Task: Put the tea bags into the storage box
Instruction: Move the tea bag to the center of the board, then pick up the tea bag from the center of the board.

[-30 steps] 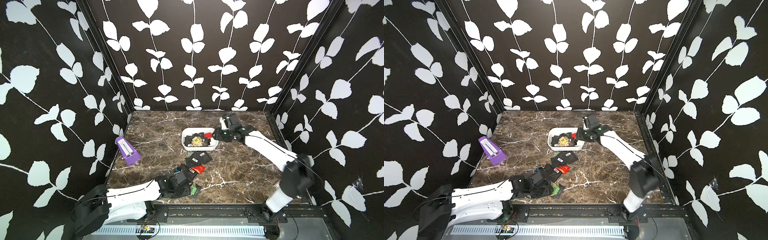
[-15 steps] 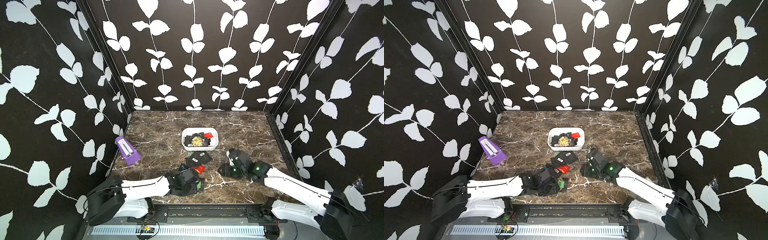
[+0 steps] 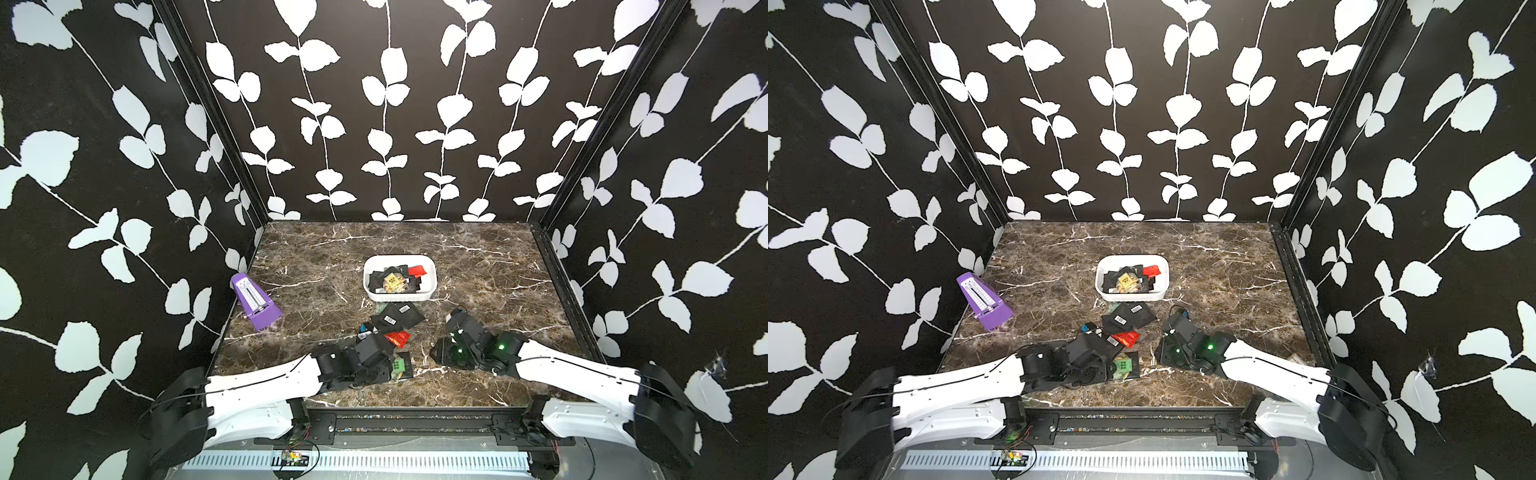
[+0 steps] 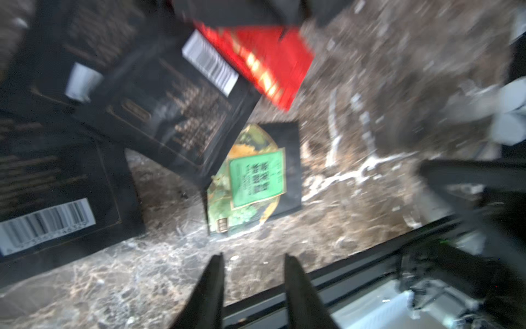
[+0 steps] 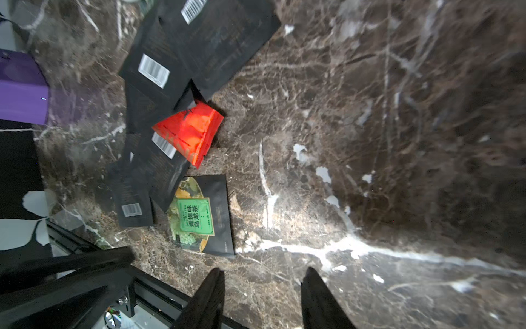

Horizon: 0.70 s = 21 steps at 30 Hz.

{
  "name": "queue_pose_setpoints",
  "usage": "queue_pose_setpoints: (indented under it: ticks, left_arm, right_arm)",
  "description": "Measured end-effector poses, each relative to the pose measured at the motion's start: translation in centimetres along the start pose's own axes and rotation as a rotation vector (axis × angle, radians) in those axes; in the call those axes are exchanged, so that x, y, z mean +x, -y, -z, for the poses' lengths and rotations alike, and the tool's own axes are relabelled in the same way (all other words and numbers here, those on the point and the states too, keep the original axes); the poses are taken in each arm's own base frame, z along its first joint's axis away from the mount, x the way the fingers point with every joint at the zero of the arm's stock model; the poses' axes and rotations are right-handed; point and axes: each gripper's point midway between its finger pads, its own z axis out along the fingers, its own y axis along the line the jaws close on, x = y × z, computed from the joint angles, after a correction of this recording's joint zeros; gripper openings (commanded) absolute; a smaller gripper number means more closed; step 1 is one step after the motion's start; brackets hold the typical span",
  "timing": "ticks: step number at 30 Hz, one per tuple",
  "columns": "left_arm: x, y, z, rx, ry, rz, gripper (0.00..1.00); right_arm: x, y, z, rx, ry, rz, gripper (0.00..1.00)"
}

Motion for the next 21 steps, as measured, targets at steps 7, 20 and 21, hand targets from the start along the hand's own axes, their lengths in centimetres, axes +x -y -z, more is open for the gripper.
queue_pose_setpoints:
  ticks: [7,20,21]
  left_arm:
    - [-0.3,-0.5,-1.7,-0.053,0.014,-0.004,0.0]
    - [0.0,-0.8,-4.6,-0.089,-0.009,0.014,0.0]
    - [-0.1,-0.8,-4.7,-0.087,-0.006,0.019,0.0]
  right_arm:
    - [0.4,-1.9,-2.1,-0.031,-0.029,0.02,0.45]
    - [1.6,-3.5,-4.5,-0.058,-0.068,0.024,0.44]
    - [1.6,-3.5,-4.6,-0.059,-0.069,0.022,0.44]
